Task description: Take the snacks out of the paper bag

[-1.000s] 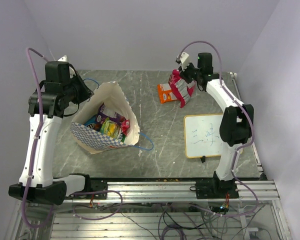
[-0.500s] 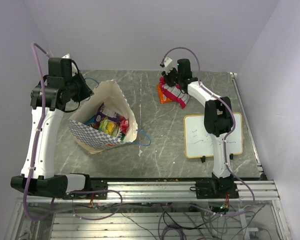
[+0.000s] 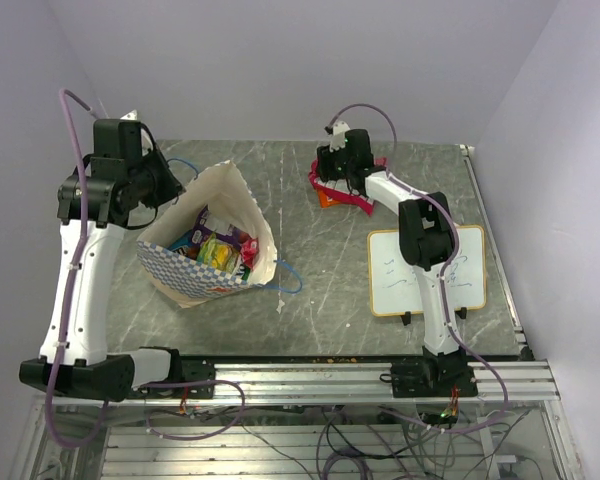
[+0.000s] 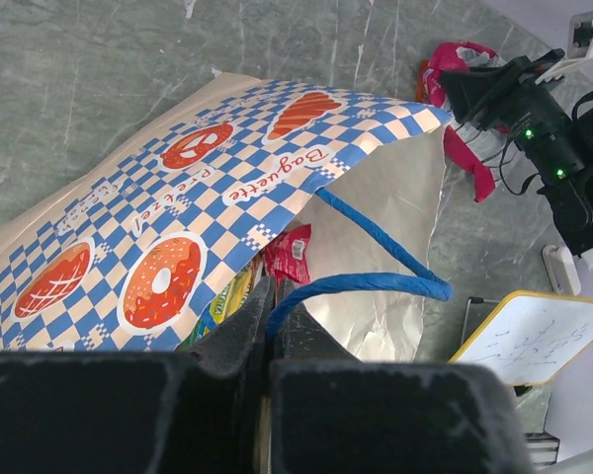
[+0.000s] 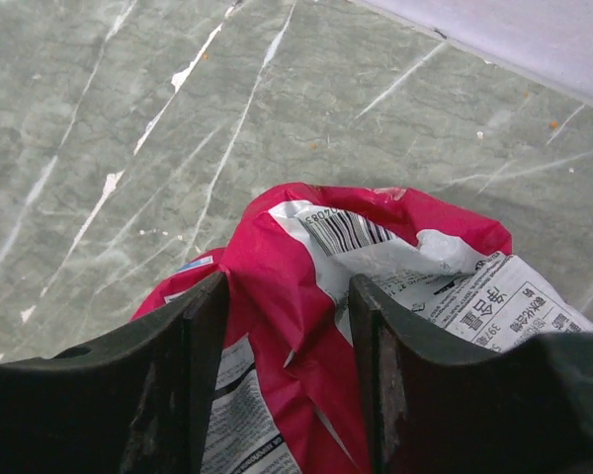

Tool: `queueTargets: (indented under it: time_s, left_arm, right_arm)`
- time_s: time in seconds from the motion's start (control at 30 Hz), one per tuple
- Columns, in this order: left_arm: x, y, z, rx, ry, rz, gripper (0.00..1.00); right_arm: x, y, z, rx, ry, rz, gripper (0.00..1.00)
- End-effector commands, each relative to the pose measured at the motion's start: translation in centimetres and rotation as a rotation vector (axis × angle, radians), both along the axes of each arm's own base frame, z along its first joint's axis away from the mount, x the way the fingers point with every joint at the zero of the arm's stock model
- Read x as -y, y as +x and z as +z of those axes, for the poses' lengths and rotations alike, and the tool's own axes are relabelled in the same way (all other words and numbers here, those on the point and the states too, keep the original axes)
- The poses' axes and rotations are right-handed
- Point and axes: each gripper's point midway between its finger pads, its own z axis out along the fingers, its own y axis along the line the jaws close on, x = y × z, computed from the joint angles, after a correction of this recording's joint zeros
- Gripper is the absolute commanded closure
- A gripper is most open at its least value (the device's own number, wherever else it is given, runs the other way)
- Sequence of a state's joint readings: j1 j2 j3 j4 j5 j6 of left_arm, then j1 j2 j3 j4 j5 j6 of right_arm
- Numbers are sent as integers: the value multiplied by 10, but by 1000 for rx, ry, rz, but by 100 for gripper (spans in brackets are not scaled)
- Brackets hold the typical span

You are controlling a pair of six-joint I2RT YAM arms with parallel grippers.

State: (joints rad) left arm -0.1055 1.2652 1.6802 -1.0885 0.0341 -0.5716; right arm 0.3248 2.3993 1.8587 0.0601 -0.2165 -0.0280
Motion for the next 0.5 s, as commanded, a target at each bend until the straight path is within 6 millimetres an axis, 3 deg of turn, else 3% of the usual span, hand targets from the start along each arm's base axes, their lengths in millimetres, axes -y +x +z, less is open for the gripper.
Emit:
queueTargets:
  time_s: [0.0, 0.13, 0.23, 0.33, 0.47]
  left_arm:
    - [4, -6, 13, 61, -16, -29, 93]
    - [7, -9, 16, 91, -29, -41, 93]
    - [9, -11, 18, 106, -35, -56, 93]
    - [10, -10, 20, 116, -34, -67, 93]
    - [9, -10, 23, 121, -21, -77, 93]
  right_arm:
    - [-4, -2, 35, -73, 123, -73, 46]
    - [-2, -9, 97, -62, 209, -105, 34]
    - [-5, -25, 115, -97, 306, -88, 31]
    - [-12, -35, 118, -113, 389, -50, 28]
    - [-13, -29, 114, -162, 510, -27, 29]
